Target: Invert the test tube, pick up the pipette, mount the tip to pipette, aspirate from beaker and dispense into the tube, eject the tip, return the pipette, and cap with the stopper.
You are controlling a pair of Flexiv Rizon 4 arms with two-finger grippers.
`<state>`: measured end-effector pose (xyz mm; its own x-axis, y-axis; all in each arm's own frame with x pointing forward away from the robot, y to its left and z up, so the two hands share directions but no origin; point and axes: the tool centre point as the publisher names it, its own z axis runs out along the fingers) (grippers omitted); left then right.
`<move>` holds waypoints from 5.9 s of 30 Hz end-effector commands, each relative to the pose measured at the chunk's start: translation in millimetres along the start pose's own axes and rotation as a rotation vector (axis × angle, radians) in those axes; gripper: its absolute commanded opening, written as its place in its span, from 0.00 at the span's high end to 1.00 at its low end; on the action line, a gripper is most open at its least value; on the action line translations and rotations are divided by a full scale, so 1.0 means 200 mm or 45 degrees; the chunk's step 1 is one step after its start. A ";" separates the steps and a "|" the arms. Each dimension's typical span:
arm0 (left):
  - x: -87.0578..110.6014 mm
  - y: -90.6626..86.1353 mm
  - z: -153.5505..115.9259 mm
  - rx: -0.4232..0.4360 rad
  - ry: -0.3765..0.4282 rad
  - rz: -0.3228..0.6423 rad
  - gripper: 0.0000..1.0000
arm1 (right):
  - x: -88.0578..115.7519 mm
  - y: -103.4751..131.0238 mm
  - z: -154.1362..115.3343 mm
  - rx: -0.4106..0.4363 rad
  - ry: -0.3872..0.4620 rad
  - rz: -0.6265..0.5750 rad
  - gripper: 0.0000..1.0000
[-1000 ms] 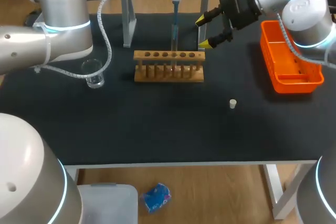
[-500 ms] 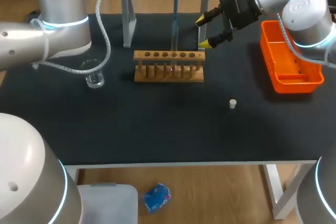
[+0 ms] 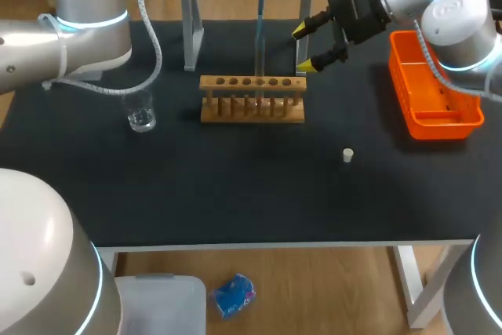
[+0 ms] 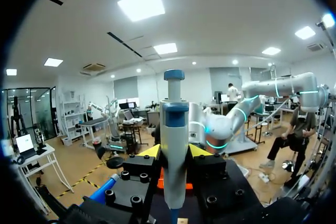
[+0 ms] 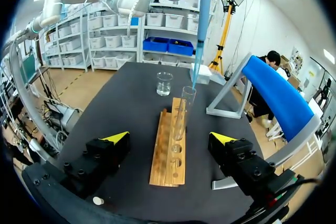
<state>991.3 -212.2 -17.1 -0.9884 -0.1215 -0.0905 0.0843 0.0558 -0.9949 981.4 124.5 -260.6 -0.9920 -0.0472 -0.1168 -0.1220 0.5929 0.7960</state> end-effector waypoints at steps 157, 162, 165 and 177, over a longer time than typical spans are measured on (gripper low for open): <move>1.03 0.59 0.18 -0.012 0.030 -0.054 1.00 | 0.82 0.52 -0.06 -0.818 0.194 0.116 0.88; 1.03 0.59 0.18 -0.019 0.035 -0.063 1.00 | 0.82 0.52 -0.06 -0.818 0.195 0.118 1.00; 1.04 0.60 0.18 -0.025 0.018 -0.054 1.00 | 0.82 0.52 -0.06 -0.818 0.196 0.118 1.00; 0.94 0.53 -0.04 -0.013 -0.171 -0.020 0.00 | 0.82 0.49 -0.11 -0.827 0.177 0.115 1.00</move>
<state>822.3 -238.2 -143.1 -0.9748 -0.2081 -0.0801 0.0663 0.0723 -0.9952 809.0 164.4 -190.3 -0.9885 -0.1510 0.0119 0.0124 -0.0029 0.9999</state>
